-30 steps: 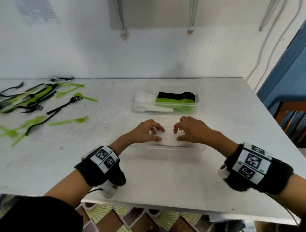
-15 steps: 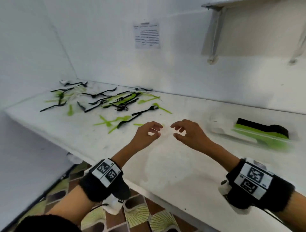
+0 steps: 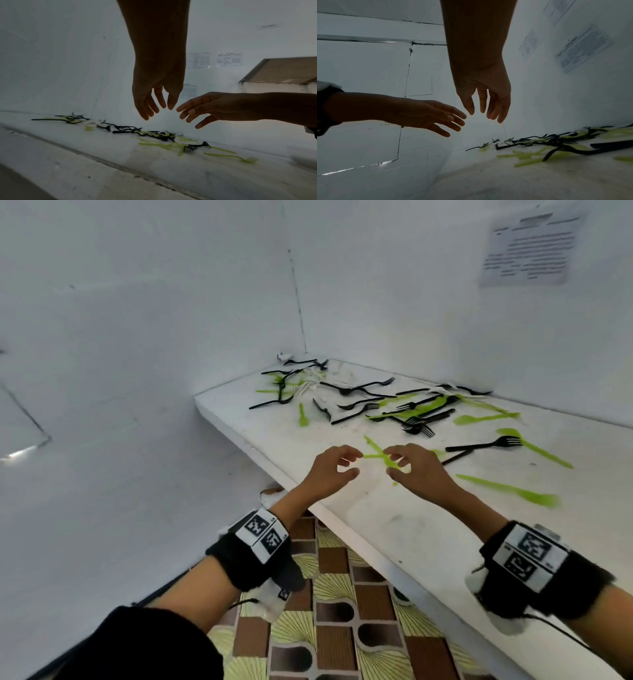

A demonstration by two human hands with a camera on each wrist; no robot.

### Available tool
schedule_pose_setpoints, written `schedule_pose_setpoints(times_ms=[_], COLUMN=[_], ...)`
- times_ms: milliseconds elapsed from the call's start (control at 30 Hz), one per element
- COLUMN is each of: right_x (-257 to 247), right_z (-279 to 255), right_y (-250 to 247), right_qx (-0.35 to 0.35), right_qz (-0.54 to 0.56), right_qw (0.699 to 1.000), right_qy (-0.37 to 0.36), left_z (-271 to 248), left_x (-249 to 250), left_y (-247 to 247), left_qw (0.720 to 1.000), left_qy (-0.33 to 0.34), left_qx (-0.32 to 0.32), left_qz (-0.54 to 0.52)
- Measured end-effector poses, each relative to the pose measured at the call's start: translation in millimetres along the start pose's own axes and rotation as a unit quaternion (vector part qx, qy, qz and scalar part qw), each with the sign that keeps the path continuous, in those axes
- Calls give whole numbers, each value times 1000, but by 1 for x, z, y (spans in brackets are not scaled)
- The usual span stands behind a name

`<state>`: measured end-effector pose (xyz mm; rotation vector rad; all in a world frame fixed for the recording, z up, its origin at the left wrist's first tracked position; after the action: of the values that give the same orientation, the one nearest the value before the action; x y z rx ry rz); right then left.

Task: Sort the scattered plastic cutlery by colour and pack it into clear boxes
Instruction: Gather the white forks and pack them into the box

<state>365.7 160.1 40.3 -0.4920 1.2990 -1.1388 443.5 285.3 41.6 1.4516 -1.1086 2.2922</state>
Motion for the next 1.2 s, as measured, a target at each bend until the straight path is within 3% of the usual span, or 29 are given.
schedule_pose_setpoints(times_ms=[267,533,933,1200], right_x=[0,35,130,212], right_z=[69,150,218,246], right_y=[38,35,0,-28], right_qx=[-5,31,91,123], right_qz=[-28,-58,-97,-118], right_qw=[1000,997,974,936], right_qy=[12,49,181,308], left_z=[59,168,316,402], left_x=[-46,-61,-75,-74], left_y=[-34,-27,45,114], left_qw=[1000,997,973,944], left_qy=[-5,44,93,117], left_qx=[7,-43,-182,-289], left_qz=[-13,-49,-110,-108])
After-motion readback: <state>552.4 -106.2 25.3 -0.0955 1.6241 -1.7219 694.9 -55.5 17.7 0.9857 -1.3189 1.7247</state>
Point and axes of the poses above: each hand's wrist, its own z-axis towards the middle knuckle, its own y-axis out of the palm, x = y × z, the point moved 10 cm from there along z, towards the middle knuckle, and after that the axes turned 14 degrees about -z, right-handed, at the moved point
